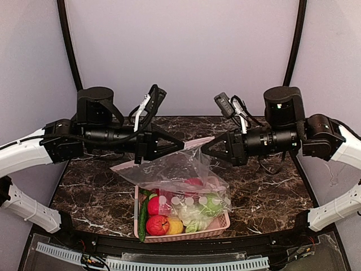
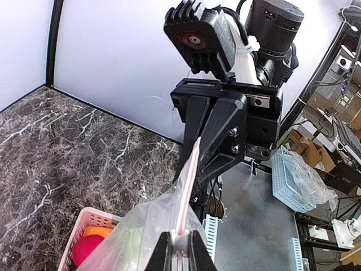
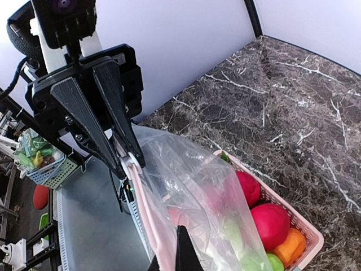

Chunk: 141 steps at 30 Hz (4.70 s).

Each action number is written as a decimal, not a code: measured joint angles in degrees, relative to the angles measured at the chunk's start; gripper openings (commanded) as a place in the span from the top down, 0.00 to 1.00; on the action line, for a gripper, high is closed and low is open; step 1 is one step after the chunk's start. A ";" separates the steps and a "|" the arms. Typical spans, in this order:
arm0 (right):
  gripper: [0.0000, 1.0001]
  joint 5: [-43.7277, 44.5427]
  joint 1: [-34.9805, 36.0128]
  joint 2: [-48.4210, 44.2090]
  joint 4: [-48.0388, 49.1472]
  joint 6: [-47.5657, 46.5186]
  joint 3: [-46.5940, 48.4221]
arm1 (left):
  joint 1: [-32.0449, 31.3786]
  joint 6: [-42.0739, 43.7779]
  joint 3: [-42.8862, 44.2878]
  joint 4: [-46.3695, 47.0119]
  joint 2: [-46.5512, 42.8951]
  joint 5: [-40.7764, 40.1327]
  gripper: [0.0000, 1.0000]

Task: Place the food in the zip-top bag and seal the zipper
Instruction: Unzip the zipper of the food storage bag, then set the zipper food storage bag at the center of the board.

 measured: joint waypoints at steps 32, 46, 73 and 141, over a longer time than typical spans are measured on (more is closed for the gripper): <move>1.00 6.51 -11.87 10.19 -5.57 -2.01 14.27 | 9.44 1.09 2.60 -6.01 -1.81 -1.38 0.99; 1.00 5.31 -15.39 11.23 -5.55 -2.40 14.73 | 10.69 1.57 2.60 -7.98 -2.62 -1.40 1.00; 1.00 -0.87 -24.28 16.74 -4.24 -4.04 18.51 | 15.41 2.73 2.58 -12.02 -3.93 -1.70 0.99; 0.24 -1.84 -25.16 10.45 9.11 10.40 -0.83 | 19.87 7.37 -18.10 4.61 -7.72 1.60 0.99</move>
